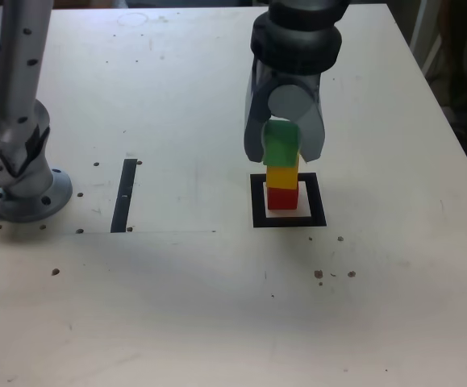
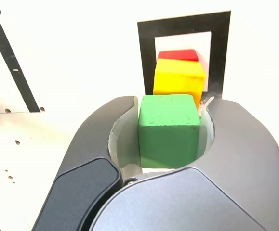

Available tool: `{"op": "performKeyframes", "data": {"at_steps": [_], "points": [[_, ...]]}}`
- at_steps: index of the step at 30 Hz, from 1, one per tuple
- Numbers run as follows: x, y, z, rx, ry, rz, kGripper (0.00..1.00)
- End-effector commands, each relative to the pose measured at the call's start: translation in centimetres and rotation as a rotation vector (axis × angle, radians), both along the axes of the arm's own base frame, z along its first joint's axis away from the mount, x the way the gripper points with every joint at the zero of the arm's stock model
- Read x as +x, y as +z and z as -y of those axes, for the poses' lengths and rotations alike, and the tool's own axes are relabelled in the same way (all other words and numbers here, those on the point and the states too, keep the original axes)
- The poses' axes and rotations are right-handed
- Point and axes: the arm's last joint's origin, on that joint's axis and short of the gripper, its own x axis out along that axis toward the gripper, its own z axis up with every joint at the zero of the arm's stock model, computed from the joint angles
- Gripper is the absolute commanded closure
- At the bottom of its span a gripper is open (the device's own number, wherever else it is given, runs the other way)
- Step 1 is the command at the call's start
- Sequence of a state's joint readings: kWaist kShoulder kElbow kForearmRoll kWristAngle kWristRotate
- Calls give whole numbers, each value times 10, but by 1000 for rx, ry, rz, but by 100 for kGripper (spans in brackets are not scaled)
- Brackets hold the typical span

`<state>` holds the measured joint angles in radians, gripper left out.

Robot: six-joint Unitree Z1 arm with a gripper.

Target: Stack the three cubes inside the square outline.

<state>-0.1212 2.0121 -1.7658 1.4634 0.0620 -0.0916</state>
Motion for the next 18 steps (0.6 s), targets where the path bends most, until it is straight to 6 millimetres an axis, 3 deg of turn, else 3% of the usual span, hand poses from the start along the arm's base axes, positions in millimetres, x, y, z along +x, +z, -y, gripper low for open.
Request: {"op": "performKeyframes", "data": {"at_steps": [1,13,18], "points": [[2,-4,-3,1,3,-10,80],[6,-7,-4,-24,-17,-16,77],[7,-5,-5,-19,-22,-8,52]]}}
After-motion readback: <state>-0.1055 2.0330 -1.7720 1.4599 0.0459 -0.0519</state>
